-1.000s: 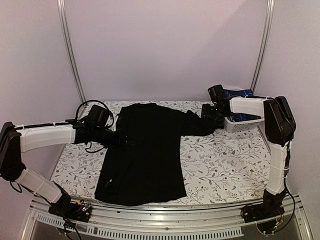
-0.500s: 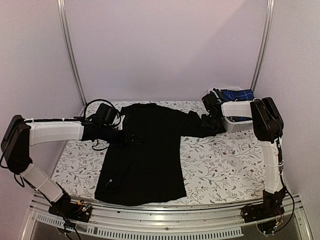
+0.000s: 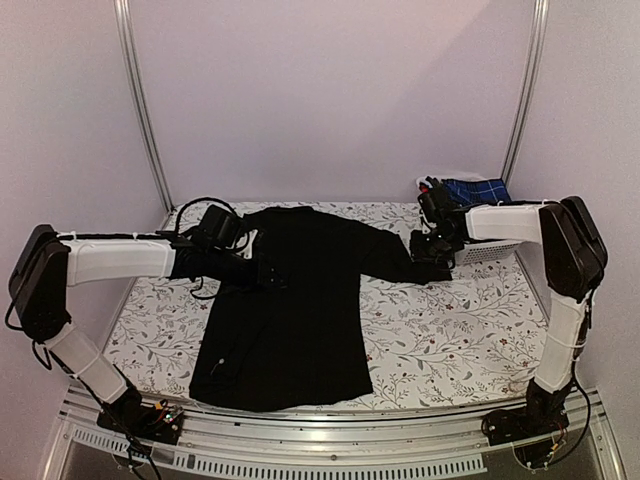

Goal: Fold and stack the long sleeve shirts
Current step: Adjust the sleeve at the center of the board.

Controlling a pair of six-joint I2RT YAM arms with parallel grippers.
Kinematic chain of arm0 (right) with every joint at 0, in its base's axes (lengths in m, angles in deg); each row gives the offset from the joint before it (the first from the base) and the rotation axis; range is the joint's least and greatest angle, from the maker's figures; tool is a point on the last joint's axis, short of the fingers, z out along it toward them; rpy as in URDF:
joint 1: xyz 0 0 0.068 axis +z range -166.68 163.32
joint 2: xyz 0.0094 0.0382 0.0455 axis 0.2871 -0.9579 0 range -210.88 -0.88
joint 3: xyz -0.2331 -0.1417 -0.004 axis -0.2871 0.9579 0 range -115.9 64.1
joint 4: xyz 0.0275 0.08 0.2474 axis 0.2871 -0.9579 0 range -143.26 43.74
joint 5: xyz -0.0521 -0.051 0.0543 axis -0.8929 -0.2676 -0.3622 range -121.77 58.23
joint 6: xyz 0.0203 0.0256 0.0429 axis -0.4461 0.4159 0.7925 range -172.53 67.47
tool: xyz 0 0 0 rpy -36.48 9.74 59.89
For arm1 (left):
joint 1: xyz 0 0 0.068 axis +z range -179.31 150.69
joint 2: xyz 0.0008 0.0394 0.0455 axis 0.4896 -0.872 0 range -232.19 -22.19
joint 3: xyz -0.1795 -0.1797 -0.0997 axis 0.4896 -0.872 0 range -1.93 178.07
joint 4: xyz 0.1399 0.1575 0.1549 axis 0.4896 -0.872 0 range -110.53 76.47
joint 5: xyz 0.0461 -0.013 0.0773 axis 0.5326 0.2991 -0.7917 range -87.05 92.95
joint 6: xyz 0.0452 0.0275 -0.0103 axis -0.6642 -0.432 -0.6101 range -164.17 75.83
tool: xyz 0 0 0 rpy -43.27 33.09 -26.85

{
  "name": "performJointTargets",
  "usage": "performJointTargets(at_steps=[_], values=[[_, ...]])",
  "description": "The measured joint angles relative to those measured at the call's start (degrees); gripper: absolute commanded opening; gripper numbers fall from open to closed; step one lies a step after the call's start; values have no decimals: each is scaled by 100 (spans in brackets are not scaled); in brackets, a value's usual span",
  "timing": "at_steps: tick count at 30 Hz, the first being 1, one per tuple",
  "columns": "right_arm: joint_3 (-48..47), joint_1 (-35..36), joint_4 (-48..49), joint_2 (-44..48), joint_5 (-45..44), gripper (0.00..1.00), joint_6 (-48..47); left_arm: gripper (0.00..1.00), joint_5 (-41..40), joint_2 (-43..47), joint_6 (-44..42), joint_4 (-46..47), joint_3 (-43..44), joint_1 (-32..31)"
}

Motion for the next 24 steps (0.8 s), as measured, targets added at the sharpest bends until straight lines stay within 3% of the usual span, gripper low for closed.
performJointTargets(at_steps=[3, 14, 24], values=[[55, -9, 31, 334, -59, 54, 22, 51, 0, -24, 2, 0, 7, -9], [1062, -284, 258, 691, -264, 50, 144, 50, -4, -52, 0, -17, 85, -17], [2033, -466, 1038, 1097, -304, 50, 540, 50, -2, -153, 0, -26, 190, -28]])
